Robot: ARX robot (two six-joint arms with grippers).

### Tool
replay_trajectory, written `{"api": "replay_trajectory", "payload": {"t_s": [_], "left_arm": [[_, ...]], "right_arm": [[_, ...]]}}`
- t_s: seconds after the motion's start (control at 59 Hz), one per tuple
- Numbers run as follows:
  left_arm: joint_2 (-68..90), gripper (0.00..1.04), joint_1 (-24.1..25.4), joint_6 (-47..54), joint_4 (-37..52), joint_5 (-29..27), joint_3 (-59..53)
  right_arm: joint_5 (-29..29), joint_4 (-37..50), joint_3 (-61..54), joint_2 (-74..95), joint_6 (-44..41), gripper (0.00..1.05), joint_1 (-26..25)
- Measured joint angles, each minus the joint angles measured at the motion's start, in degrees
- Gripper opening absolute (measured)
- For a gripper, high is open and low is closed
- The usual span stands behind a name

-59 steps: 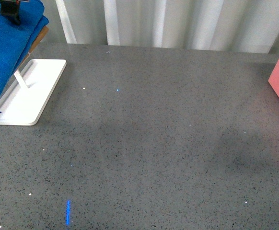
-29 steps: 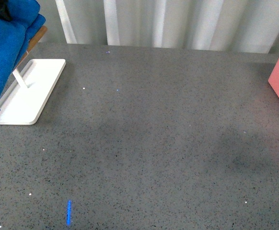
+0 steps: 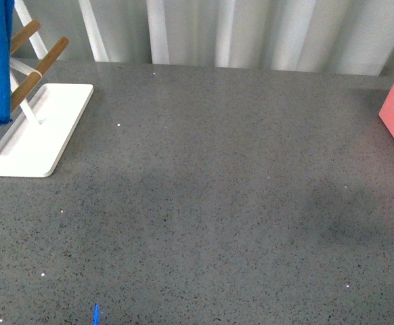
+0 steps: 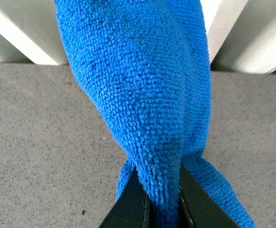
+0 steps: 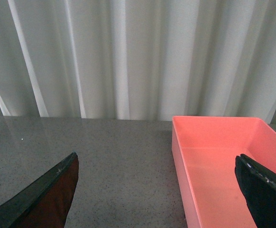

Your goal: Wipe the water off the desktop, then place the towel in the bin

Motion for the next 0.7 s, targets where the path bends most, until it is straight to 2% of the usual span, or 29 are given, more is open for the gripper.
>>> {"api": "replay_trajectory", "payload": {"t_s": [0.305, 0.56, 0.695], "left_arm": [[-10.7, 0.05, 0.2, -5.3, 3.3, 10.0, -2.9], [-23.1, 0.05, -3.8, -14.8, 15.1, 24.4, -18.3], [-29.0, 0.05, -8.4, -20.6, 24.9, 28.5, -28.6]], "right_arm": [[0.0, 0.0, 0.0, 0.0, 0.0, 0.98, 0.0], [0.0, 0.0, 0.0, 0.0, 0.0, 0.98, 0.0], [0.0, 0.0, 0.0, 0.0, 0.0, 0.98, 0.0]]}}
